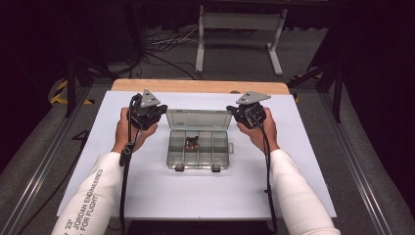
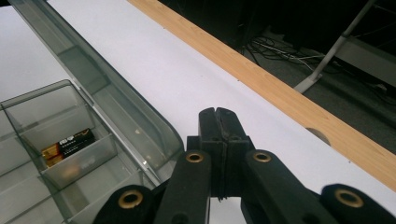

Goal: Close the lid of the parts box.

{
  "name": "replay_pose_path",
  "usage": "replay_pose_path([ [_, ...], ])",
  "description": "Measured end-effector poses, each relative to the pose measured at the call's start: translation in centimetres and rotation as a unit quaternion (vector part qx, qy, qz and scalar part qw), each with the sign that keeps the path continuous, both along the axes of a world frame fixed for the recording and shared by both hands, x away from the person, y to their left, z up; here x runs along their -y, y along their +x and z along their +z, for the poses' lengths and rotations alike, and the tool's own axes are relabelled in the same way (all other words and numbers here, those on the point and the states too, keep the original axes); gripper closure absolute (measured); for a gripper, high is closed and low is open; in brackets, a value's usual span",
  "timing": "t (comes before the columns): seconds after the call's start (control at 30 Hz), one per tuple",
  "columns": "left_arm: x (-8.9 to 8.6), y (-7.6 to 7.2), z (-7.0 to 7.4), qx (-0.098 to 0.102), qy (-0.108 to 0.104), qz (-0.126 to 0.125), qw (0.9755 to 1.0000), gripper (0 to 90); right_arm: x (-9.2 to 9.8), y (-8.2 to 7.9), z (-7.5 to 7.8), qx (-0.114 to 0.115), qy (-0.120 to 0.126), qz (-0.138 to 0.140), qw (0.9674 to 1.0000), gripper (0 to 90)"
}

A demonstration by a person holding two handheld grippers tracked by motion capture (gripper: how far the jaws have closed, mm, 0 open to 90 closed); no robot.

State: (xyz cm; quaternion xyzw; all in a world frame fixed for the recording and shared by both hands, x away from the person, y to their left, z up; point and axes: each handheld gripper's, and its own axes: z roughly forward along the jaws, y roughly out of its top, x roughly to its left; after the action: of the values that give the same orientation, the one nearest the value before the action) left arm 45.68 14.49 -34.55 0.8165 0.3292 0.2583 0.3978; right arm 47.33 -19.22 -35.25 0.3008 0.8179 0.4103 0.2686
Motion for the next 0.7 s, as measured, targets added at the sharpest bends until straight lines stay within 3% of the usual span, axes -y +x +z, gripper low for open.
replay_pose_path([
  [0.23,-0.1,-0.2,-0.2,-0.001,-0.002,0.001,1.0,89.8,0.0,-0.5,0.3,0.0,-0.001,0.004,1.0,90.0],
  [0.7,0.8,-1.5,-0.4,0.007,0.007,-0.029,0.9995,89.7,0.0,-1.6,-0.1,-0.008,-0.007,0.017,0.9998,90.0],
])
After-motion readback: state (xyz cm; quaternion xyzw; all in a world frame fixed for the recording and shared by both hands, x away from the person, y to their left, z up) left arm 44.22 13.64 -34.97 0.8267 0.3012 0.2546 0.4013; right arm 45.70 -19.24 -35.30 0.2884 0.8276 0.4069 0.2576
